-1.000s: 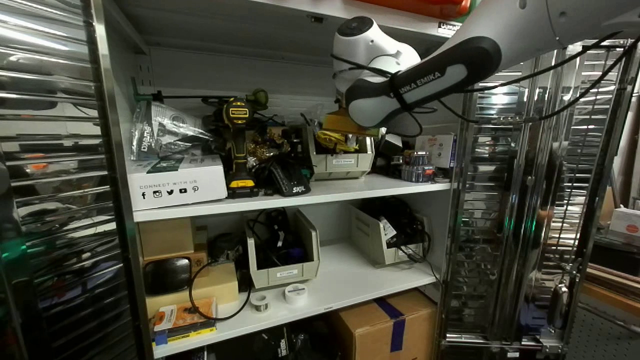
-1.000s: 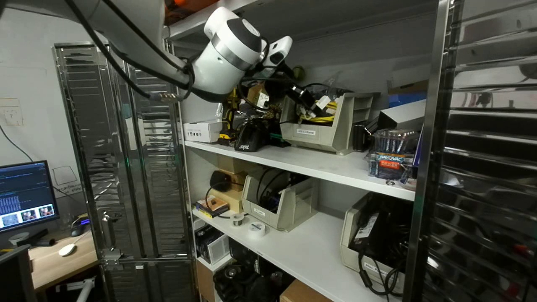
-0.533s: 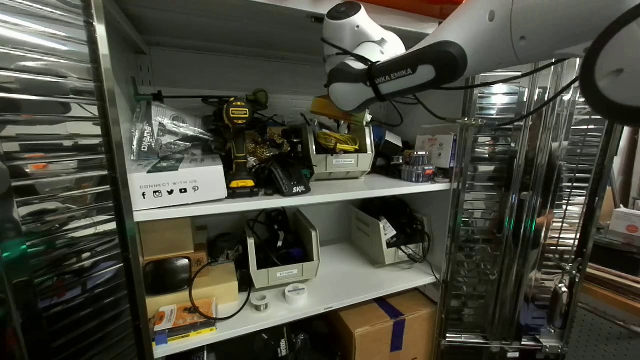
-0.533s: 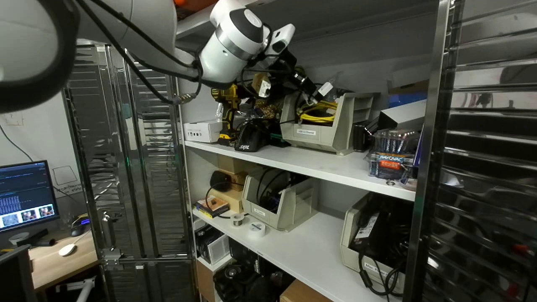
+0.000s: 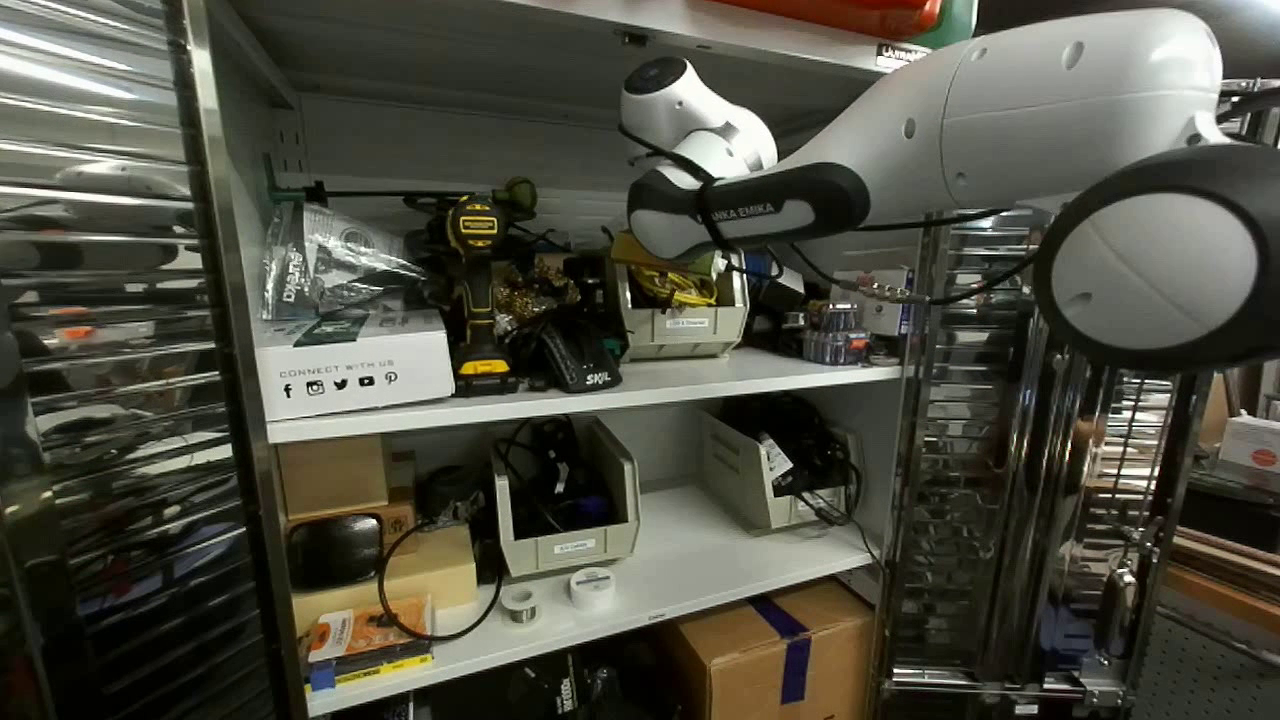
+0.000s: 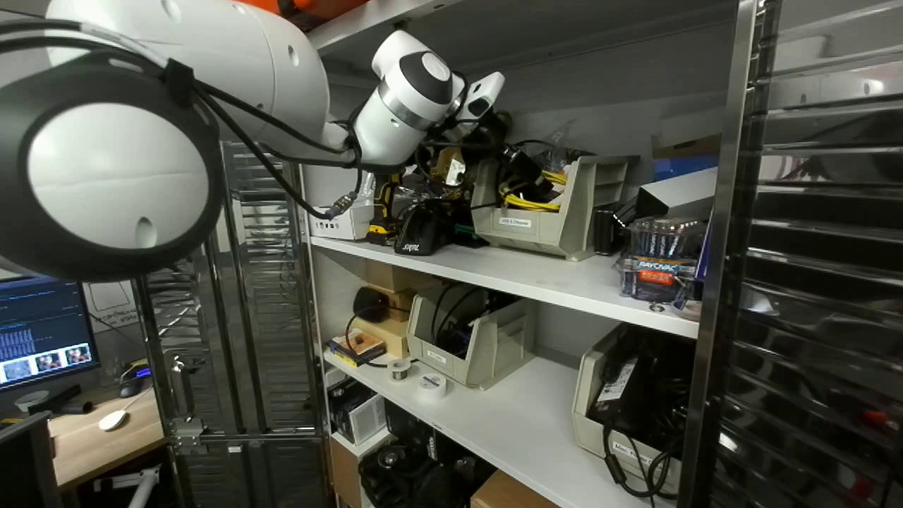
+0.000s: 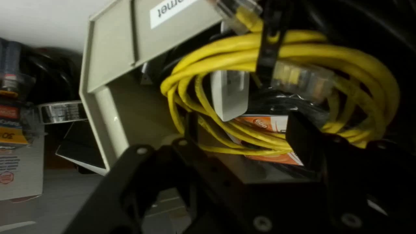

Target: Put the white cable in the storage box

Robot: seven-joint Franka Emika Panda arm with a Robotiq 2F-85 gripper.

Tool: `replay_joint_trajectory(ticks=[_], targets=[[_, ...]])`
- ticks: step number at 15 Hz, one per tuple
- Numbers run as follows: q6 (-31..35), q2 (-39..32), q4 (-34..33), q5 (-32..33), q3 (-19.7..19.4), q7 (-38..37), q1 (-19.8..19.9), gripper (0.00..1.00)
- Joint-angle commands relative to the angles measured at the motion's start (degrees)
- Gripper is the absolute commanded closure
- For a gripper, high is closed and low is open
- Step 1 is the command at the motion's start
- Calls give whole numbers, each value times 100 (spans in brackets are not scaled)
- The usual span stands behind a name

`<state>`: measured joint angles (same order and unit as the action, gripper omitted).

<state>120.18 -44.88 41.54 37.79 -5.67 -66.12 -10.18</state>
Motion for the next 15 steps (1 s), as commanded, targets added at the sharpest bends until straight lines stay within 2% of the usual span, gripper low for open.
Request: replay_joint_trajectory(ticks=[1,4,7,15], targets=[[-151,-92,-559,-245,172,323,32,1],[-77,77,-489,-235,257,434,9,0],[-184,269,-117,-227,370,791,3,0],[-872,1701,2063,-307,899,2231,119,0]])
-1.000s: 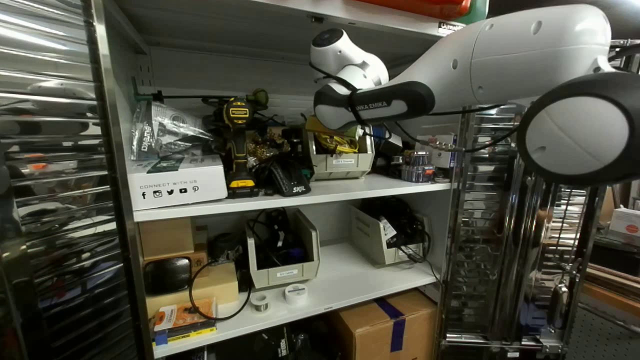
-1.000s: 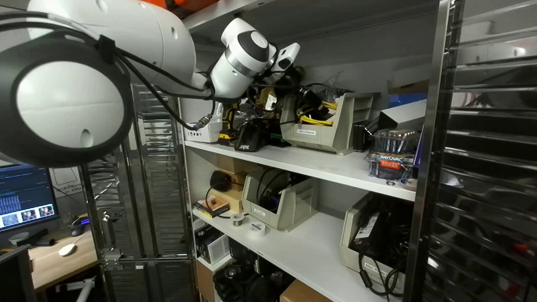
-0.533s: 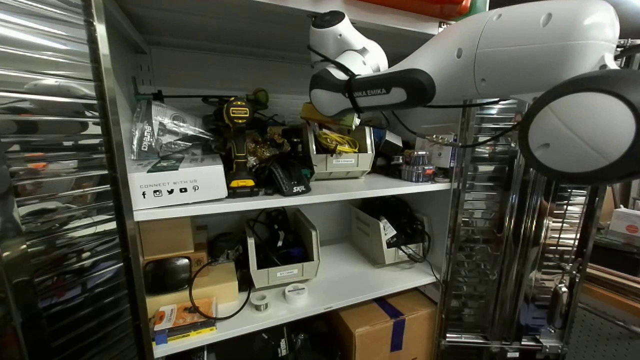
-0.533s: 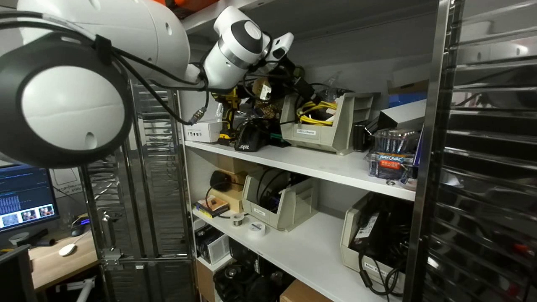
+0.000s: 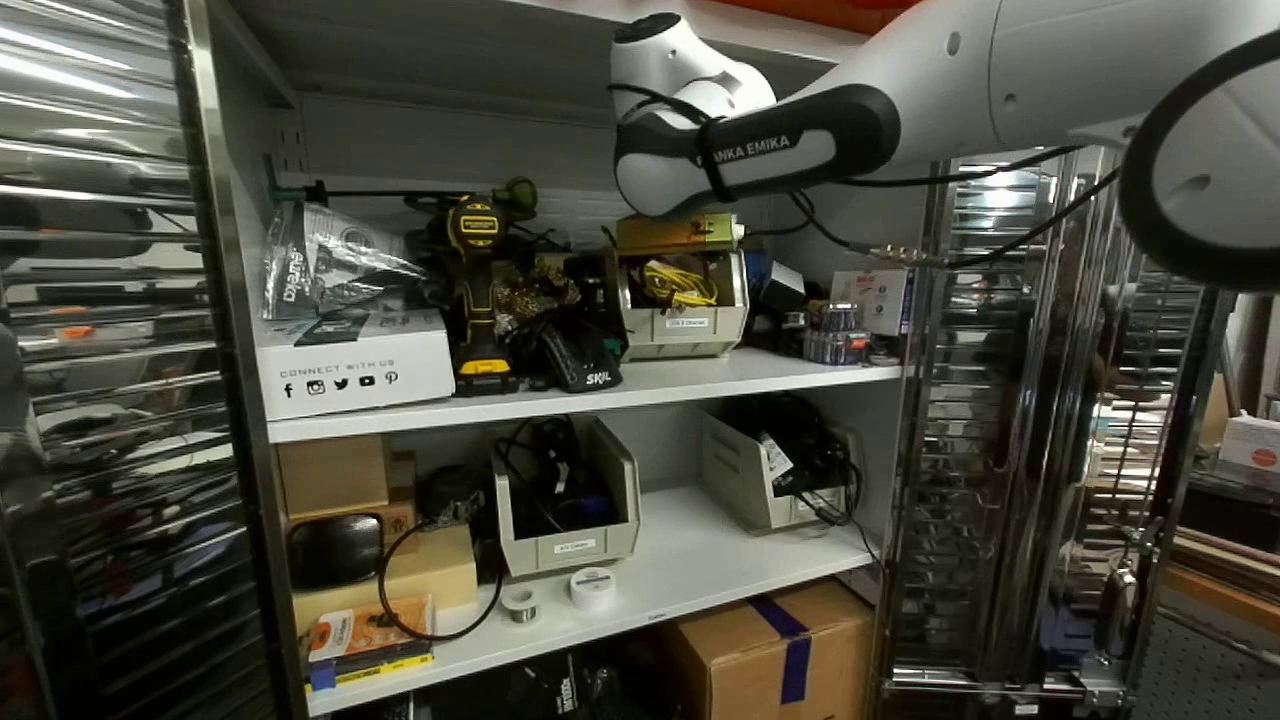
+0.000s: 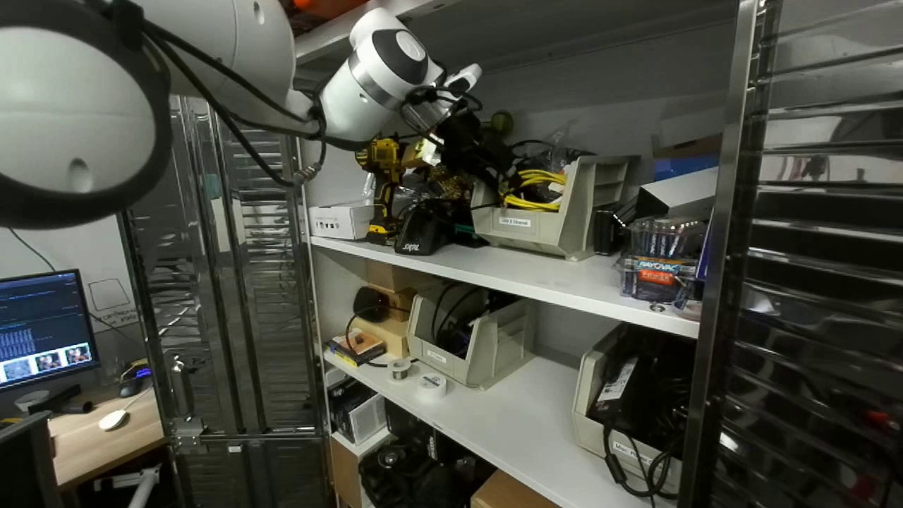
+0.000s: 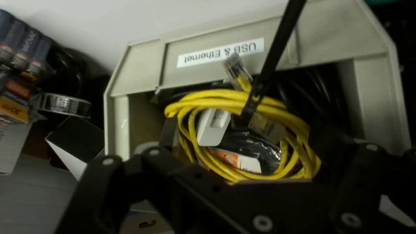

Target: Put the white cable in the storage box

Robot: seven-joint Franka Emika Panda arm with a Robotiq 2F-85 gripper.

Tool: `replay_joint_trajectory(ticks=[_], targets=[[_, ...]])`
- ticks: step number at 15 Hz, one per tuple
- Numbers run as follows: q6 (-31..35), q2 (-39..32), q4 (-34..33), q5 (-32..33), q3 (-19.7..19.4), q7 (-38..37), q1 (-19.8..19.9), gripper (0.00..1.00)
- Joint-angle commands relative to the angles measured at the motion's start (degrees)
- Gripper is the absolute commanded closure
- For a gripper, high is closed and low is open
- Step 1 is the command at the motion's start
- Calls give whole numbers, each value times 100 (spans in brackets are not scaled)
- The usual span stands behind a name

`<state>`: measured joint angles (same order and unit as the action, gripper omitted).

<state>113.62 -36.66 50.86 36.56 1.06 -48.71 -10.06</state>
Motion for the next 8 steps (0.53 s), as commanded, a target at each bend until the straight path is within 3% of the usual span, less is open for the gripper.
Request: replay_joint_trajectory(ticks=[1,8], targets=[[-347,1071,1397,-198,277,594,125,0],[-1037,2348,3388,-1410,636,1780,590,0]])
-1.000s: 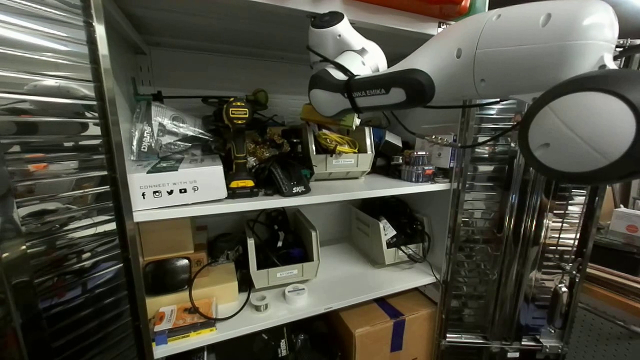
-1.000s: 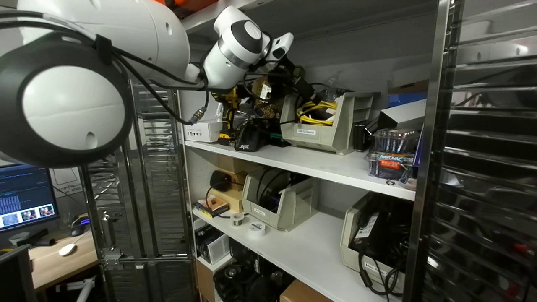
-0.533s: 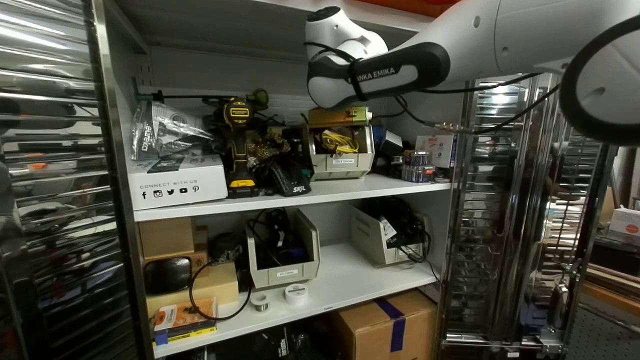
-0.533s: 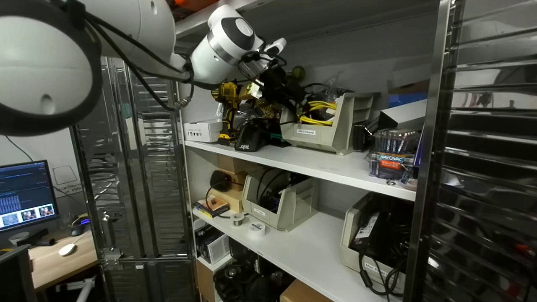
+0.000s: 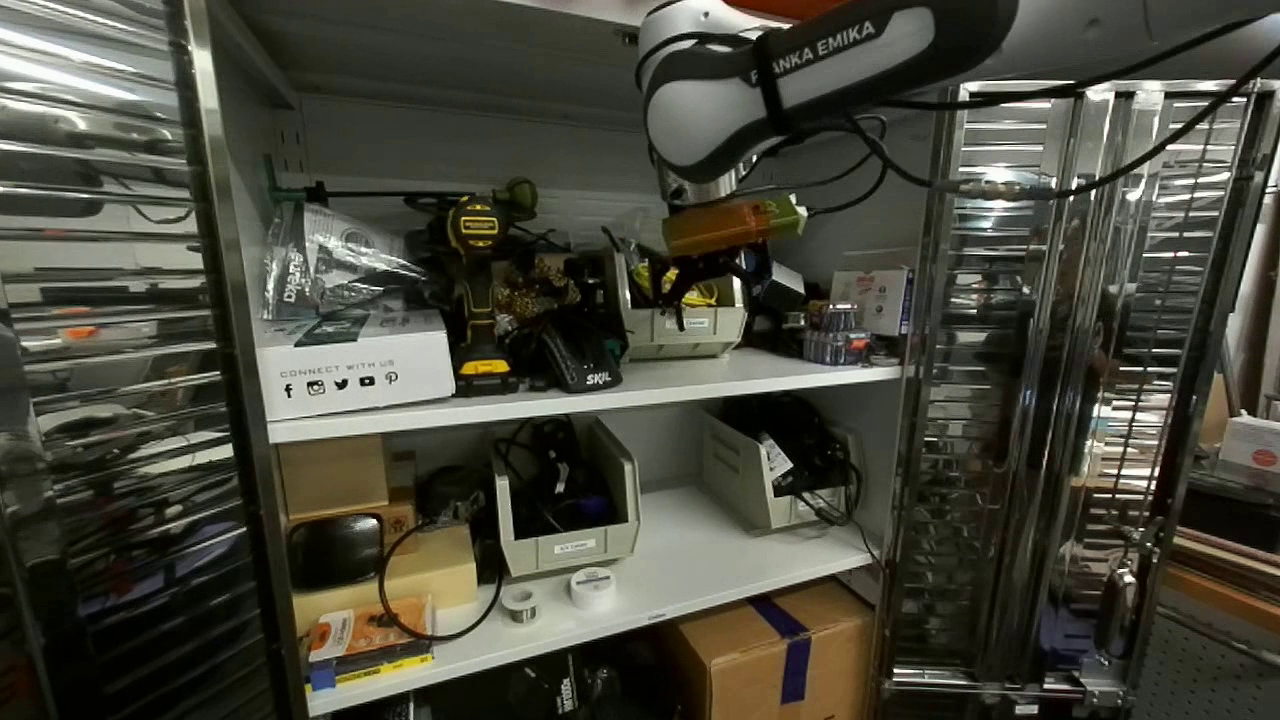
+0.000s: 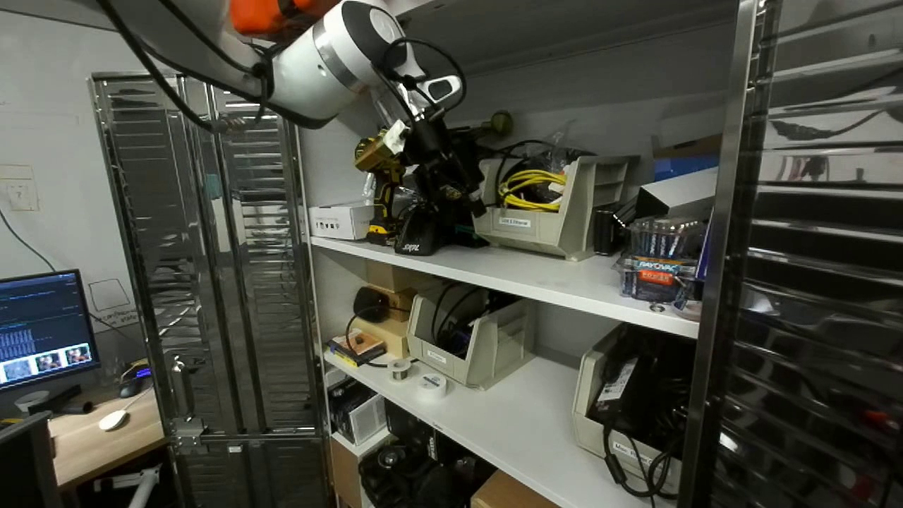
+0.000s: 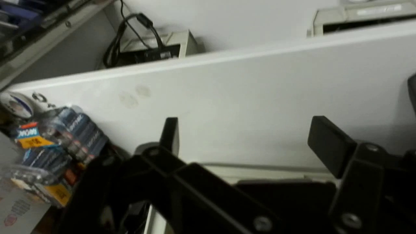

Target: Put the white cable in the storage box

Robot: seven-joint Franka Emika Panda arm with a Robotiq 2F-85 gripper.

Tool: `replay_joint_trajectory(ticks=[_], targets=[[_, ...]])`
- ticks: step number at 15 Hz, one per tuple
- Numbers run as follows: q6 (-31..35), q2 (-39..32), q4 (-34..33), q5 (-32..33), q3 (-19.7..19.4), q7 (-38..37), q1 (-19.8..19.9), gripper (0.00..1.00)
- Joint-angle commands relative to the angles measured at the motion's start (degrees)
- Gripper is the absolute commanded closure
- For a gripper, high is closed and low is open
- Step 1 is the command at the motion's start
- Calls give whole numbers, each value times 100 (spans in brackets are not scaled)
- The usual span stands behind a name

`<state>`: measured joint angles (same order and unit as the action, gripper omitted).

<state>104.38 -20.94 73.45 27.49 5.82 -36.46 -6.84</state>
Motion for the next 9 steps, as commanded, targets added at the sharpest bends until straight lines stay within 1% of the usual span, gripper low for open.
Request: replay_joint_trajectory(ticks=[1,2,3,5,8,9], targets=[[-147,937,1429,-705,176,793,339,0],[-245,1127,1742,-885,179,1031,389,0],[-327,1324,2041,-1128,-61,1337,237,0],[-509,1777,2664,-1410,-93,1953,289,0],[-572,2591,3588,-1378,-169,2457,297,0],[-480,2911,3910,-1388,-185,2674,308,0]])
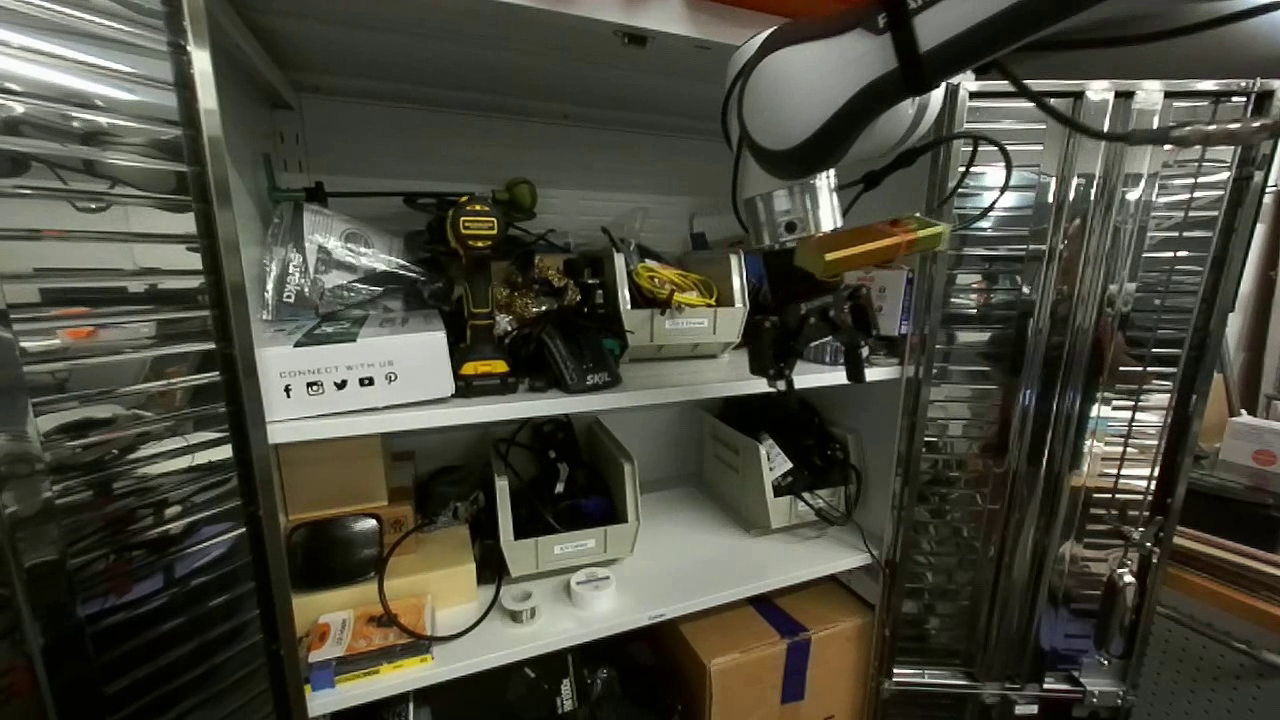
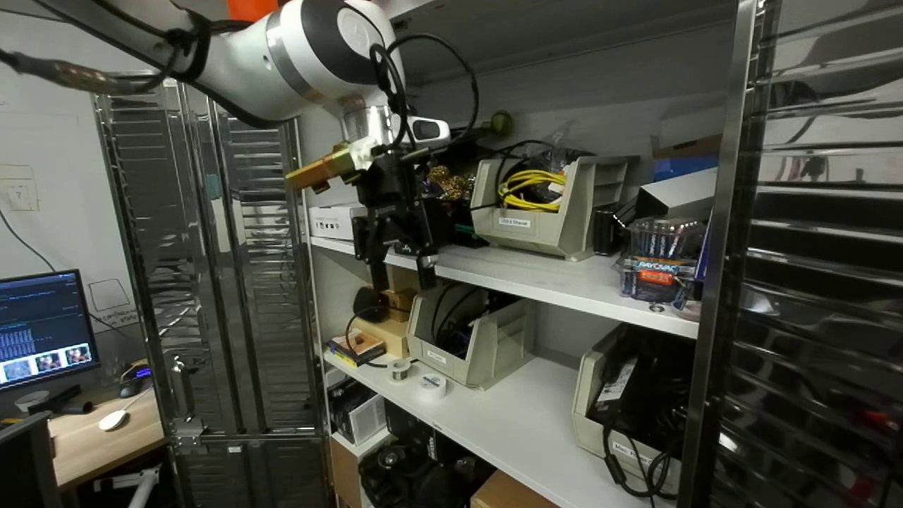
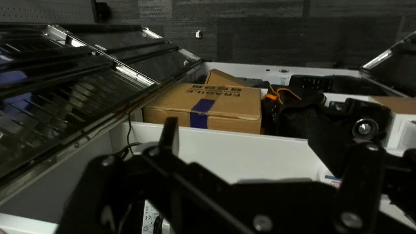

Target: Put the white cable in the storage box

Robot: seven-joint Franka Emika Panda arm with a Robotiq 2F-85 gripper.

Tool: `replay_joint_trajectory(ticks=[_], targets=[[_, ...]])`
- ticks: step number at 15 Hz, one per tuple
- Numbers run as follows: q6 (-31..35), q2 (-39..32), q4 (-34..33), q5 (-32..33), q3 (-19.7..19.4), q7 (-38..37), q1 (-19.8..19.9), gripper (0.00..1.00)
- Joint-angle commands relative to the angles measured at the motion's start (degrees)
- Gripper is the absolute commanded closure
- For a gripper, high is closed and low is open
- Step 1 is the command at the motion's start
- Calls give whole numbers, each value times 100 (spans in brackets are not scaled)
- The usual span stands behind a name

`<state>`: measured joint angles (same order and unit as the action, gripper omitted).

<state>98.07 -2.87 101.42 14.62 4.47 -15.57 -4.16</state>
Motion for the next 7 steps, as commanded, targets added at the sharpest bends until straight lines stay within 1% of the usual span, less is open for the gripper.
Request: replay_joint_trajectory(ticks=[1,4,5,7], targets=[[213,1409,1358,-76,-74,743,48,0],[278,2176,1773,-96,-172,1198,74,0],[14,1482,1249,-22,-71,856,66,0],[24,1942,1506,-29,-111,1032,82,0]])
